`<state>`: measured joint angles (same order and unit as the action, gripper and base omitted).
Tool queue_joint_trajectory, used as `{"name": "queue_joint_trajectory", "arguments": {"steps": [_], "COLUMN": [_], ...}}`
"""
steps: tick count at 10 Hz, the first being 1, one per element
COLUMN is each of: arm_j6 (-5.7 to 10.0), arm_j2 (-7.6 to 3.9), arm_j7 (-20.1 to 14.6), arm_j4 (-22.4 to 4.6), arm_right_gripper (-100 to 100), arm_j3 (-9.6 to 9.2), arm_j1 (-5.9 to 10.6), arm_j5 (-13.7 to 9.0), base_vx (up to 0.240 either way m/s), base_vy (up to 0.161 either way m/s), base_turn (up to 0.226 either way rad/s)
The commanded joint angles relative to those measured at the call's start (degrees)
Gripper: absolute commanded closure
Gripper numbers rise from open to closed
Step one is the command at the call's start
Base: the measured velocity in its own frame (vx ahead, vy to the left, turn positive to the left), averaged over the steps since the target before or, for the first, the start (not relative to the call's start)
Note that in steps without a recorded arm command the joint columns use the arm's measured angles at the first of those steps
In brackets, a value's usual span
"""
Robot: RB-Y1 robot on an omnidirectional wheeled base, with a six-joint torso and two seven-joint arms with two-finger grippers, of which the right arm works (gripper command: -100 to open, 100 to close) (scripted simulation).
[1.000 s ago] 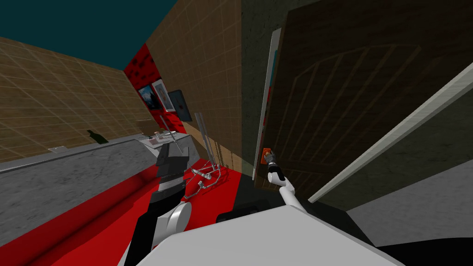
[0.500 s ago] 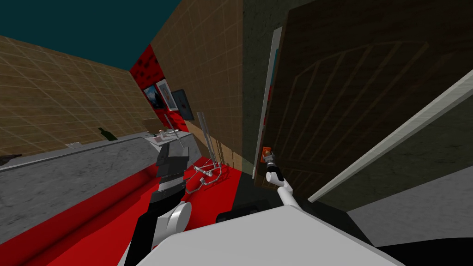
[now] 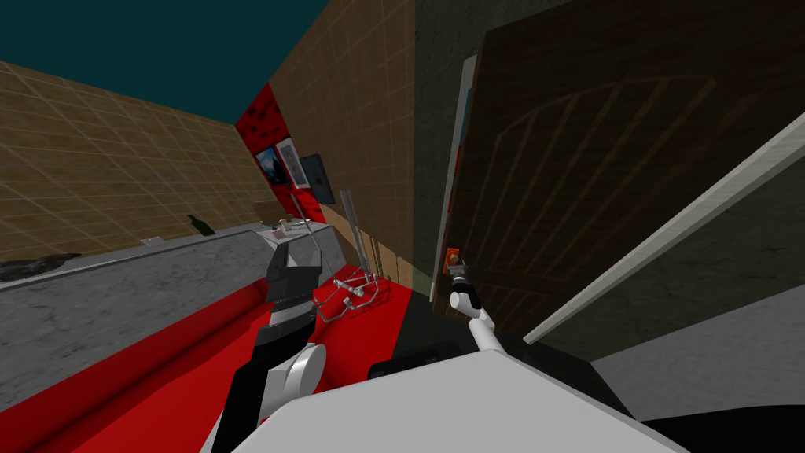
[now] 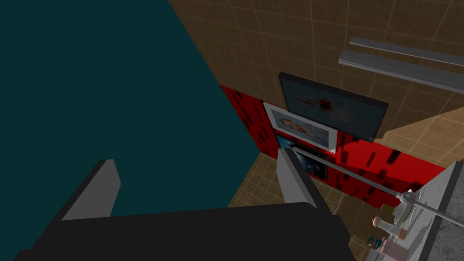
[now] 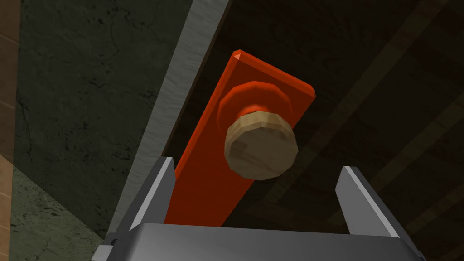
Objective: Pull the door open
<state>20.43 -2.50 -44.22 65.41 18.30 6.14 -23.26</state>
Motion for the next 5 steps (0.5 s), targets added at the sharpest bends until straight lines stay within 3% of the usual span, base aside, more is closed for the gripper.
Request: {"name": "queue_joint_trajectory", "arguments": {"steps": [1, 3, 5], "arm_j6": [-0.02, -0.07, -0.08], "arm_j2": [0.34, 1.48, 2.00], "arm_j7": [-2.11, -5.73, -7.87], "arm_j4": [0.30, 1.19, 1.58], "arm_right_gripper": [-100, -100, -100], "arm_j3": [-0.04, -0.10, -0.13], "arm_j1": [-0.07, -0.17, -0.22], "arm_j5": [-0.97, -3.85, -5.09], "base_vx": [-0.061, -0.062, -0.059], "base_vy": [-0.014, -0.010, -0.005], "base_turn": [0.047, 0.060, 0.025]}}
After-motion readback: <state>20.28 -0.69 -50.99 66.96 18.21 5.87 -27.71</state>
